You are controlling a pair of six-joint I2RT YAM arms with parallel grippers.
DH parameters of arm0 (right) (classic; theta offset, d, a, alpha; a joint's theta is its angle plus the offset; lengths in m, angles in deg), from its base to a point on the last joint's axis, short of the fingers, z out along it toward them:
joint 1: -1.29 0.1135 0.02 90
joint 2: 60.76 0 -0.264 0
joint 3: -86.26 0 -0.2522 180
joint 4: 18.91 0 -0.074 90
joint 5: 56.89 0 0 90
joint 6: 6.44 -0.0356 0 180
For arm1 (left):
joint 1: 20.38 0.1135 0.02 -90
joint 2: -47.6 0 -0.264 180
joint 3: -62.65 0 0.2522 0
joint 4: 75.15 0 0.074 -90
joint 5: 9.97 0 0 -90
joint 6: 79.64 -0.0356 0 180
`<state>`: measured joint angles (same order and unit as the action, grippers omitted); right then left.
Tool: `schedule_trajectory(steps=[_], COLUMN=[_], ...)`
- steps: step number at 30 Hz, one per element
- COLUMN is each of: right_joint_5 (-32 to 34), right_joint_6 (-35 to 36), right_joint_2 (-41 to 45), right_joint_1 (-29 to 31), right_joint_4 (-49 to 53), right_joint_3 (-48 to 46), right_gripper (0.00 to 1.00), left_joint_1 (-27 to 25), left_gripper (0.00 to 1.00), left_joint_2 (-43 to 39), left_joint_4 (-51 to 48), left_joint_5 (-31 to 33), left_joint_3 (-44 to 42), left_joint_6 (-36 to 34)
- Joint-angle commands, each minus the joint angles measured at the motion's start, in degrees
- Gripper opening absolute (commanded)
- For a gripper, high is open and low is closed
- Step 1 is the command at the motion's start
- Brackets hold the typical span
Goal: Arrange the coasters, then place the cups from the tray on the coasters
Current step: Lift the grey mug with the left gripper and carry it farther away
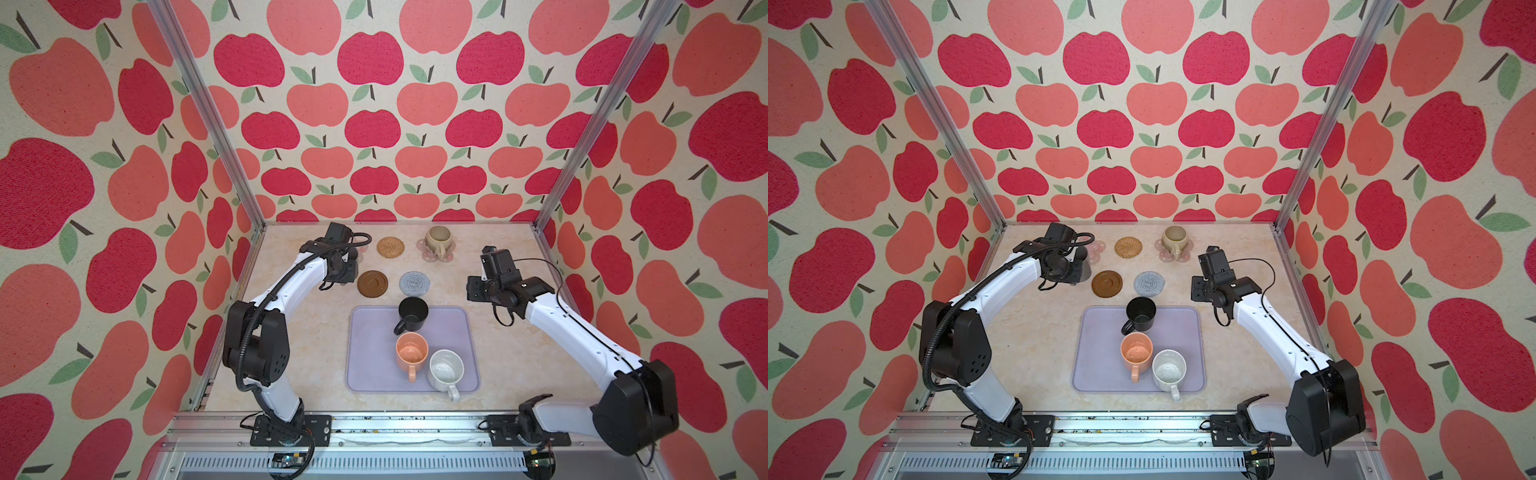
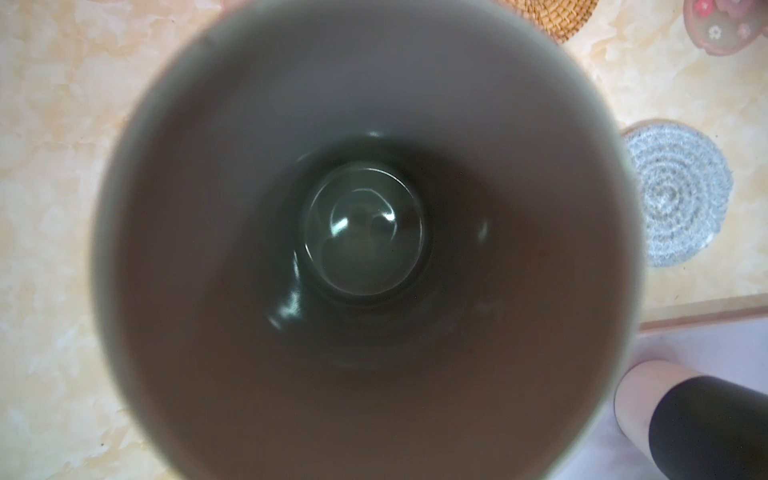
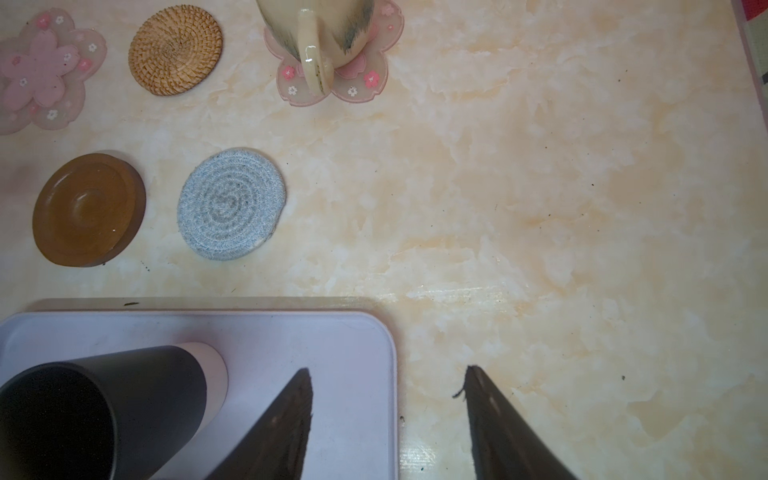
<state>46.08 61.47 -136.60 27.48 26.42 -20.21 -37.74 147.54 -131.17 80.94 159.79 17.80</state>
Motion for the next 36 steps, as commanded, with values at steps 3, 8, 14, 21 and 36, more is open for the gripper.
schedule_trajectory(steps=[3,8,14,21,36], right_joint_5=[0.07,-0.06,-0.62,-1.28,-2.28], right_joint_6=[1.6,2.13,2.53,3.45,4.55], right_joint_2=[-2.5,-4.05,-6.2,-8.64,-10.58], right_joint_1=[-0.93,-1.53,-2.37,-3.01,-4.29], right_joint_4=[1.63,1.8,2.0,2.61,3.05], right_joint_3=[3.77,5.77,7.77,10.14,11.5], right_gripper=[0.61,0.61,0.61,0.61,0.61], left_joint_1=[2.26,3.17,3.51,4.54,5.13], left_gripper=[0.0,0.0,0.0,0.0,0.0], left_joint_2=[3.85,9.59,15.39,20.28,29.36], left_joint_4=[4.46,4.25,3.72,3.99,1.18], left_joint_5=[-0.38,0.5,0.77,0.5,0.94], left_joint_3=[7.33,13.21,19.15,24.35,36.97], left_joint_6=[-3.33,-4.93,-5.2,-3.76,-1.66])
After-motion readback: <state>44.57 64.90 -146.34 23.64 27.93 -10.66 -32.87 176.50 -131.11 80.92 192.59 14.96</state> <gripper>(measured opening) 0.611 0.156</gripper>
